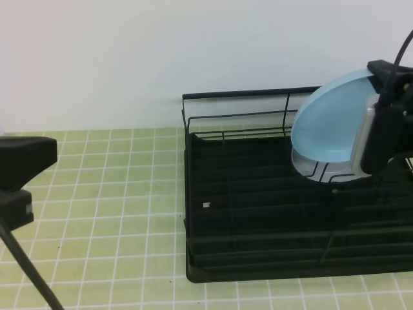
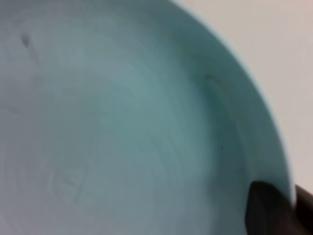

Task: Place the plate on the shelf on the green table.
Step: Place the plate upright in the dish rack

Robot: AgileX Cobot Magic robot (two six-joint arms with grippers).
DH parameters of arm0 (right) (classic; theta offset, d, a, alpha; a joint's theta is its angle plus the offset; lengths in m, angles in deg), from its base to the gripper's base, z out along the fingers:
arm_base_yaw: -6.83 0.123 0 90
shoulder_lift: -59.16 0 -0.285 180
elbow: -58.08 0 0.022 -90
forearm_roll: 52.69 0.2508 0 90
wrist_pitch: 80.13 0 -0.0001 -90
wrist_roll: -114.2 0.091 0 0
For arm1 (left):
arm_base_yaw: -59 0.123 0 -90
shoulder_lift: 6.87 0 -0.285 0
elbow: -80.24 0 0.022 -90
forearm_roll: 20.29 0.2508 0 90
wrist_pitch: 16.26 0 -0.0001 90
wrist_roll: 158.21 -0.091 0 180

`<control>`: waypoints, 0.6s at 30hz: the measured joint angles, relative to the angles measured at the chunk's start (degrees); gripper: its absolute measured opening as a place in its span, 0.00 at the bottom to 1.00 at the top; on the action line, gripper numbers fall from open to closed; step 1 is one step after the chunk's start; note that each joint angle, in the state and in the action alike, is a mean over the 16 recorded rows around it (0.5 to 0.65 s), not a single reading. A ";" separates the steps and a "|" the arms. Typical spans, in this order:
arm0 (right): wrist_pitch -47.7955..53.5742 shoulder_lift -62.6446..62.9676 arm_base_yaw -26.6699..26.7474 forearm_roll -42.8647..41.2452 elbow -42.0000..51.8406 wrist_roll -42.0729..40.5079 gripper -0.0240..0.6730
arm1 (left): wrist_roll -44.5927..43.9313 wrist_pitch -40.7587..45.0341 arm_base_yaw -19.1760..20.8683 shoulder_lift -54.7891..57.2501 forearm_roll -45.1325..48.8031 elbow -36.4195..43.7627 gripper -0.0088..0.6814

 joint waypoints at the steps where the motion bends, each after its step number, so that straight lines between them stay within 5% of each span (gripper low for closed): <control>1: -0.29 0.02 0.00 0.33 0.00 -0.22 0.04 | -0.01 -0.02 0.00 0.00 0.00 0.00 0.01; 18: 3.50 0.65 0.00 4.36 0.00 -0.85 0.04 | -0.01 0.31 0.00 0.00 0.06 0.00 0.01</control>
